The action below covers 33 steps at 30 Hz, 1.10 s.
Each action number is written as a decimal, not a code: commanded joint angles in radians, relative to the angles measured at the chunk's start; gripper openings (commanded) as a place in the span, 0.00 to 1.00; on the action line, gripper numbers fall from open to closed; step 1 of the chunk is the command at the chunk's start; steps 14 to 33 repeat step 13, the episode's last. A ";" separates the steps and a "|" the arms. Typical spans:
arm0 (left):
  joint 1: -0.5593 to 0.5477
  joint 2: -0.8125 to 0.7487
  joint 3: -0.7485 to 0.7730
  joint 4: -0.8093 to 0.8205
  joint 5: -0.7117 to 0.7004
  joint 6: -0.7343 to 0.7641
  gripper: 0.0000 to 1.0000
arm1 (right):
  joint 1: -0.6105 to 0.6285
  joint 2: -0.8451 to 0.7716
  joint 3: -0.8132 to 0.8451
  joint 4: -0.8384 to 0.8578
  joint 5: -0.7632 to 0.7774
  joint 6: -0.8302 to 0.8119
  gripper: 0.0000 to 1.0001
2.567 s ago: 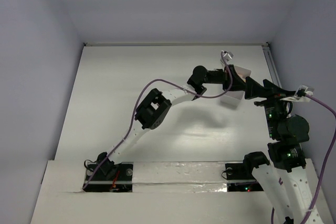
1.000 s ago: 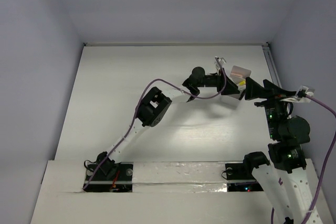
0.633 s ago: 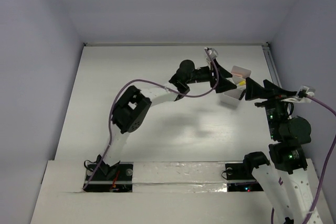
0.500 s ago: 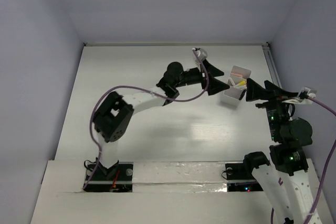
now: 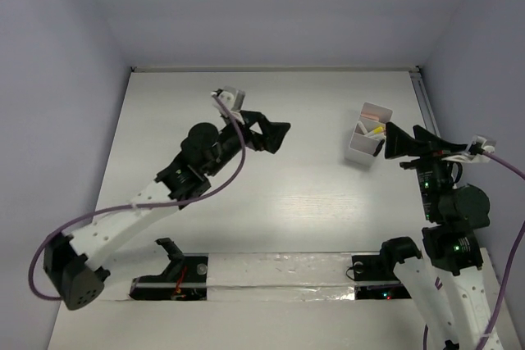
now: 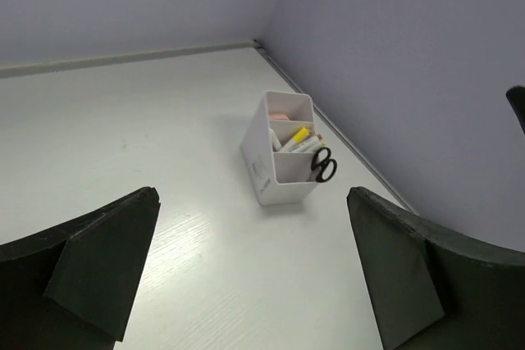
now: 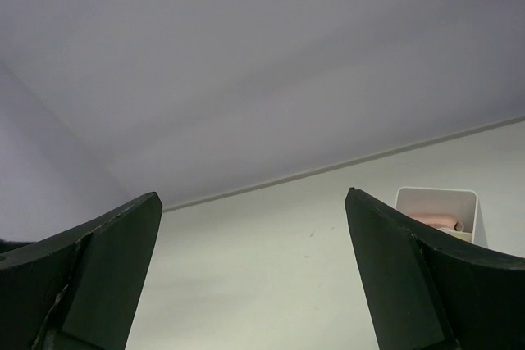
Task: Sort the stationery into containers
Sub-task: Reset both arms
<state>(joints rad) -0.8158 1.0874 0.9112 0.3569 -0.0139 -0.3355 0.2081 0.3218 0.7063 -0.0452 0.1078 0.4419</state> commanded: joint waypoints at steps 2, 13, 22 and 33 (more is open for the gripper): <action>0.003 -0.200 -0.041 -0.173 -0.208 -0.022 0.99 | -0.007 0.013 0.038 0.011 -0.026 0.014 1.00; 0.003 -0.443 -0.040 -0.294 -0.227 0.036 0.99 | -0.007 0.069 0.001 0.034 -0.102 0.064 1.00; 0.003 -0.443 -0.040 -0.294 -0.227 0.036 0.99 | -0.007 0.069 0.001 0.034 -0.102 0.064 1.00; 0.003 -0.443 -0.040 -0.294 -0.227 0.036 0.99 | -0.007 0.069 0.001 0.034 -0.102 0.064 1.00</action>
